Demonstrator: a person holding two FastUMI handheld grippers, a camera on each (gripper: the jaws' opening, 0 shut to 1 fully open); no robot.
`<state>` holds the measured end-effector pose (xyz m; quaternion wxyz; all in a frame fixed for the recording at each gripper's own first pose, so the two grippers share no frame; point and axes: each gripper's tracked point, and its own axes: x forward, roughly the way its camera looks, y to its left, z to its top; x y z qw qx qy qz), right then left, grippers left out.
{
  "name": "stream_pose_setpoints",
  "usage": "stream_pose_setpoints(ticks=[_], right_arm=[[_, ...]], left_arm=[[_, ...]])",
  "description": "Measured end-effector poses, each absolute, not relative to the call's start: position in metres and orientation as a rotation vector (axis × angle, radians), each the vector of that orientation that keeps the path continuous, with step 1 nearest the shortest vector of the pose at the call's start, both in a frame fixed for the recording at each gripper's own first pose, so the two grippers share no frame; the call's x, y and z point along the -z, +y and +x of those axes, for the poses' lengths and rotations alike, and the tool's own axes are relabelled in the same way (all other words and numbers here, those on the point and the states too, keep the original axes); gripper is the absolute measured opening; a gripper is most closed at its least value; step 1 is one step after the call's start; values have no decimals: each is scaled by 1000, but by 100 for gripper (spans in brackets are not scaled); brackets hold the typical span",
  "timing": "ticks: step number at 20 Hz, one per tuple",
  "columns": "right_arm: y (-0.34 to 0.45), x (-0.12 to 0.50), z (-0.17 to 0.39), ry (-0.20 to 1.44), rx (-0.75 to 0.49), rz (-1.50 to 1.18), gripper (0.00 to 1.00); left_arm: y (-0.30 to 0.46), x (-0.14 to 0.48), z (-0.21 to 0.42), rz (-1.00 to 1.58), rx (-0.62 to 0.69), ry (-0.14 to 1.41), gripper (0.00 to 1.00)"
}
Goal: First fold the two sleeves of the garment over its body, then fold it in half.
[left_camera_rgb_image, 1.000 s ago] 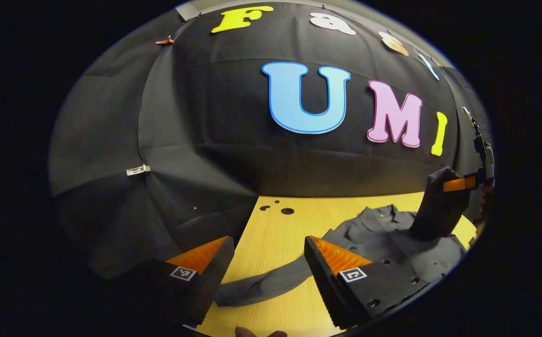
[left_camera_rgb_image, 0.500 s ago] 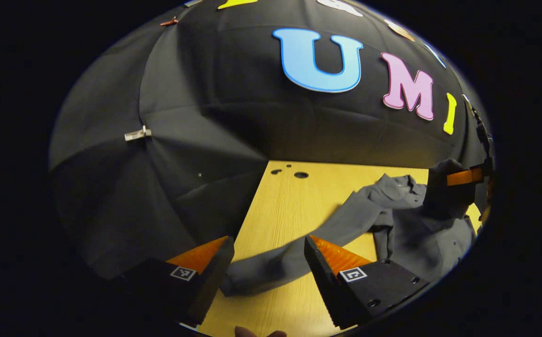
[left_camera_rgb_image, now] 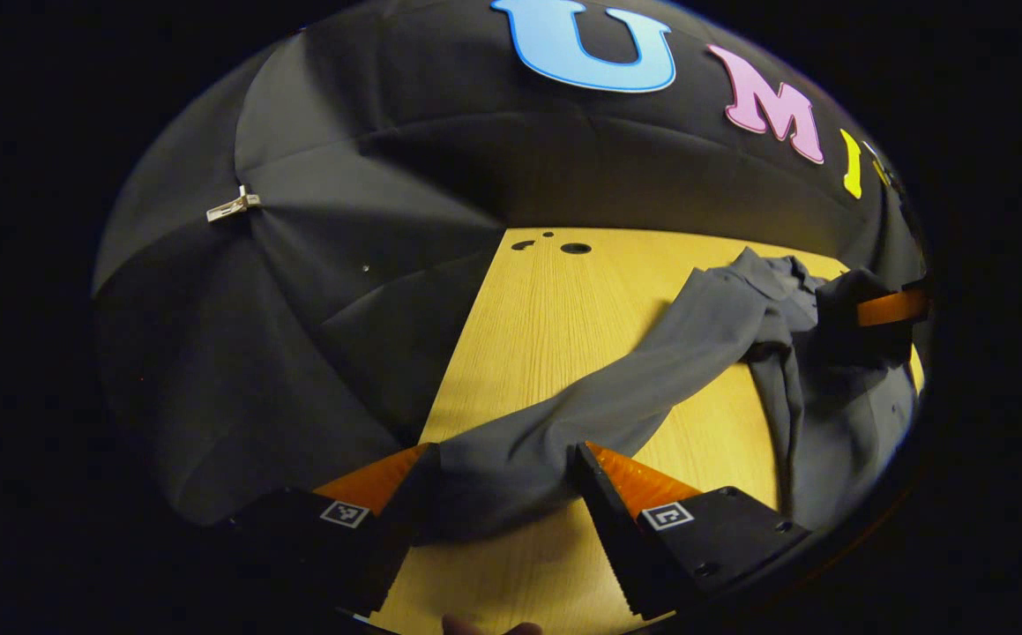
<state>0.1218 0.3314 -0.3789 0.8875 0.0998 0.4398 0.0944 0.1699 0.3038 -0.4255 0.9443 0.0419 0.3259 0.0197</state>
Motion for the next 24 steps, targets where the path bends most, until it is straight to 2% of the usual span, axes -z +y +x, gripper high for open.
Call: stream_pose_setpoints(ticks=[6, 8, 9, 10, 11, 14, 15, 16, 20, 24], right_arm=[[354, 395, 106, 975, -238, 235, 16], [361, 396, 101, 991, -256, 251, 21], [368, 395, 99, 998, -273, 277, 28], [380, 391, 95, 1010, -308, 327, 35], [395, 386, 88, 1029, -362, 385, 50], [410, 377, 66, 1040, -465, 393, 97], [404, 374, 63, 1029, -469, 375, 98], [399, 369, 59, 1021, -468, 364, 98], [350, 353, 61, 946, -397, 269, 98], [285, 339, 66, 878, -268, 214, 98]], left_arm=[[305, 447, 169, 108, -77, 719, 100], [304, 447, 171, 98, -84, 711, 100], [301, 448, 171, 79, -74, 707, 100], [298, 447, 173, 61, -67, 701, 92], [301, 450, 173, 63, -67, 704, 84], [305, 447, 175, 94, -64, 704, 33], [306, 445, 173, 90, -59, 703, 29], [306, 442, 173, 79, -56, 703, 17], [307, 417, 171, 18, -80, 670, 10], [294, 358, 179, -38, -59, 530, 7]])
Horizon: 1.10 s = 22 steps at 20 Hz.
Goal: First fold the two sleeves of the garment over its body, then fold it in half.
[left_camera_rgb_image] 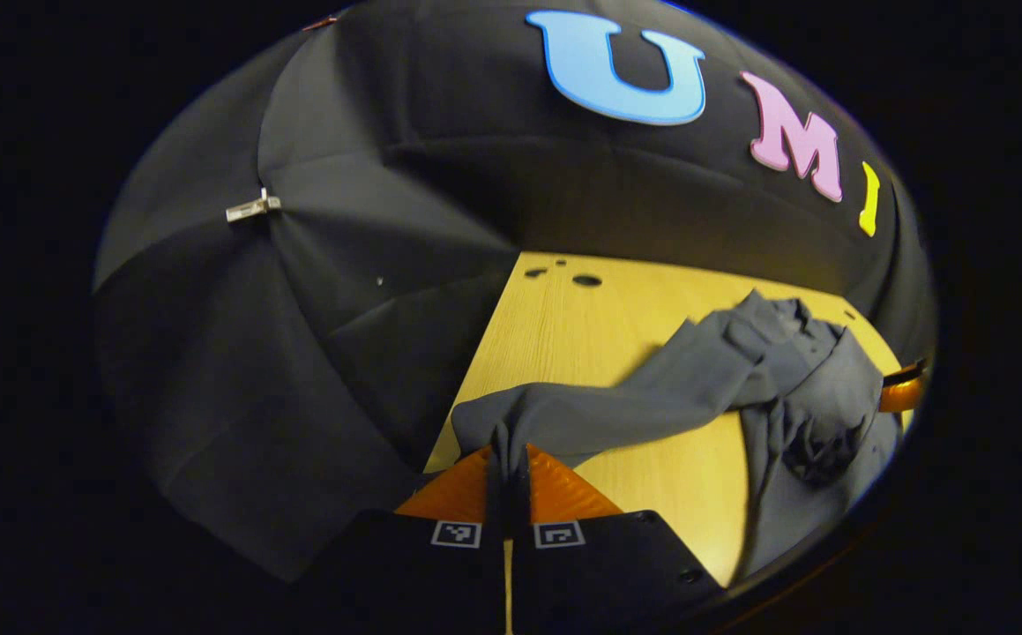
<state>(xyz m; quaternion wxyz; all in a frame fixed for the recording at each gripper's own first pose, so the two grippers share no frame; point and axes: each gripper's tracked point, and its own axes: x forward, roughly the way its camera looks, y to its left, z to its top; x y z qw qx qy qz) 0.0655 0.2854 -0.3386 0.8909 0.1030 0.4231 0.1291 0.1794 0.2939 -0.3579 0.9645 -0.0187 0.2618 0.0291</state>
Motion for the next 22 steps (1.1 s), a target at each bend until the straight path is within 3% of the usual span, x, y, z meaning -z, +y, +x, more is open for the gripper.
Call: stream_pose_setpoints(ticks=[4, 11, 22], right_arm=[[226, 325, 66, 831, -144, 214, 98], [139, 310, 64, 760, 43, 185, 98], [39, 301, 32, 728, 131, 190, 98]], left_arm=[[267, 288, 185, -106, -10, 389, 7], [194, 226, 184, -120, 150, 330, 7], [40, 182, 182, -110, 351, 312, 7]])
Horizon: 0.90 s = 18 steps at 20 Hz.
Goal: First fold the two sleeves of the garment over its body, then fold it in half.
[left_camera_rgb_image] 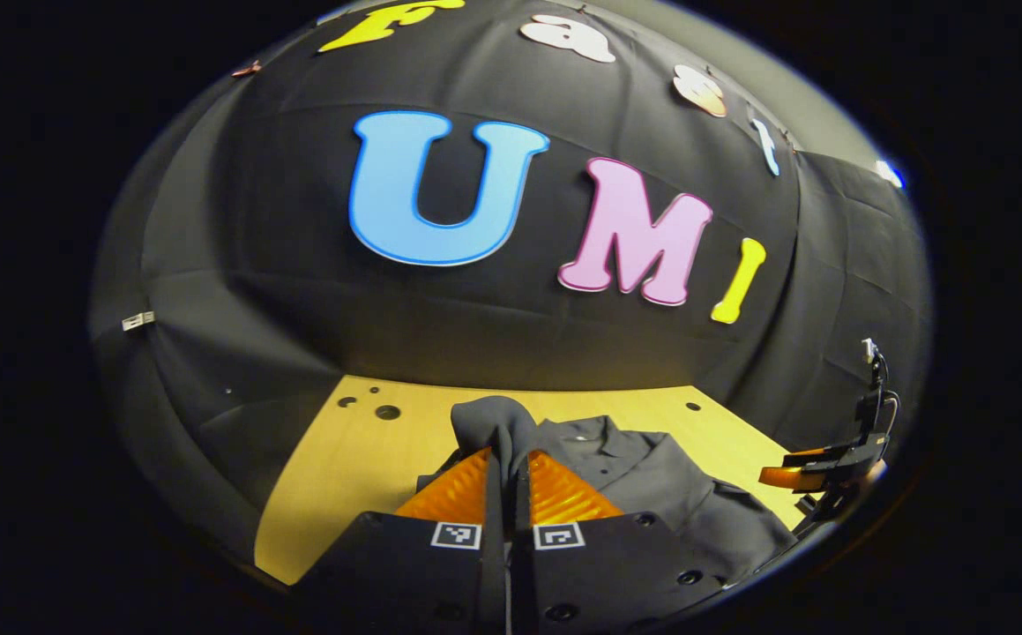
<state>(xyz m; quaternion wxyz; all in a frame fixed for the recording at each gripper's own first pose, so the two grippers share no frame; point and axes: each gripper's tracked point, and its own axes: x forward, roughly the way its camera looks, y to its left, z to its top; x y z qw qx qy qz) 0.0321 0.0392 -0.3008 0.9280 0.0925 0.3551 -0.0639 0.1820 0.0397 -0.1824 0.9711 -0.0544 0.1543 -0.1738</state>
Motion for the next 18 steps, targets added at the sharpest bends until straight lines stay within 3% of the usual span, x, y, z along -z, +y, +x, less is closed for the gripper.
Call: stream_pose_setpoints(ticks=[18], right_arm=[[-97, 325, -45, 760, 242, 268, 98]], left_arm=[[-184, 225, 141, -15, 565, 451, 7]])
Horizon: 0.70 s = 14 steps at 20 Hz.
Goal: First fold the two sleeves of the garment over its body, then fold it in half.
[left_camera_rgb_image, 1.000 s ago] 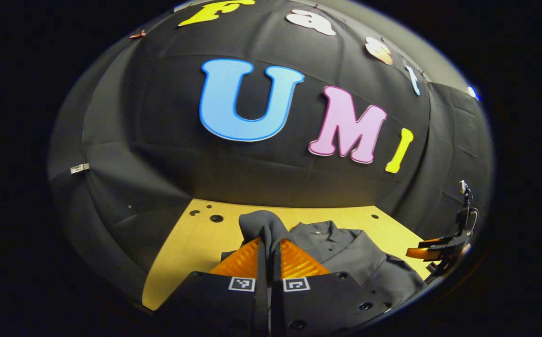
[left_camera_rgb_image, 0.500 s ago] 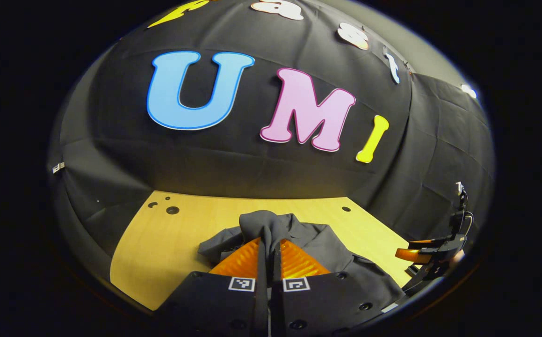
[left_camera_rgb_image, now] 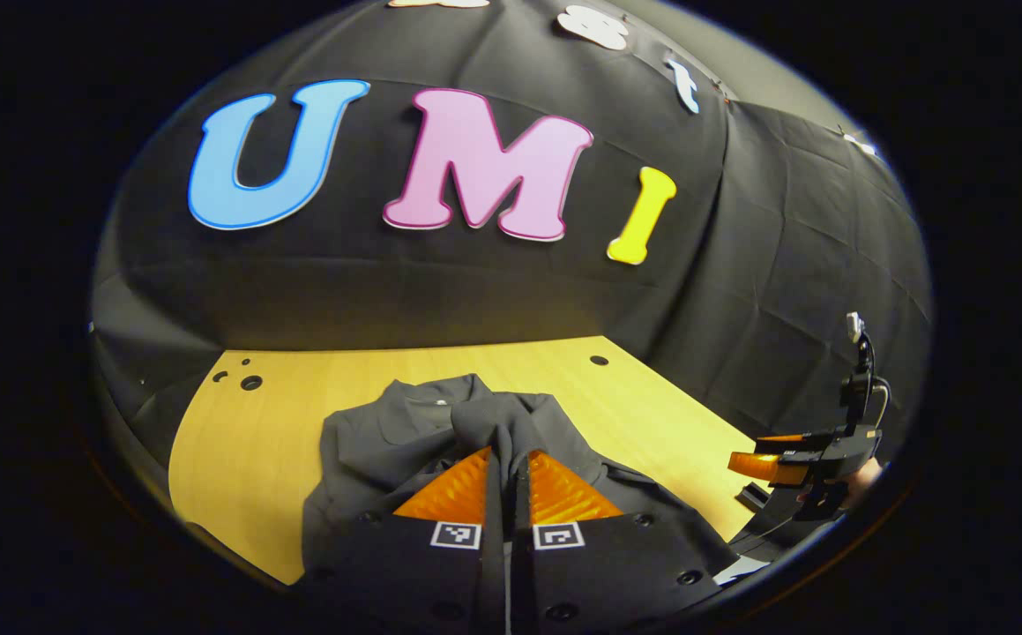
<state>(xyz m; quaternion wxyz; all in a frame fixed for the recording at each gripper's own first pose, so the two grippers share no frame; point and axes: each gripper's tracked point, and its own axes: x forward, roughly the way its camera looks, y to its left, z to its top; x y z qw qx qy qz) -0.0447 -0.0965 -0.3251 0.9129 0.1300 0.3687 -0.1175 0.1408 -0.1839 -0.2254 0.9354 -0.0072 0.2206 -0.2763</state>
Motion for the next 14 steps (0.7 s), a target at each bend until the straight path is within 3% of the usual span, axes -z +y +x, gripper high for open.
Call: stream_pose_setpoints(ticks=[14], right_arm=[[-121, 367, -77, 872, 156, 301, 98]], left_arm=[[-271, 342, 134, 60, 528, 588, 7]])
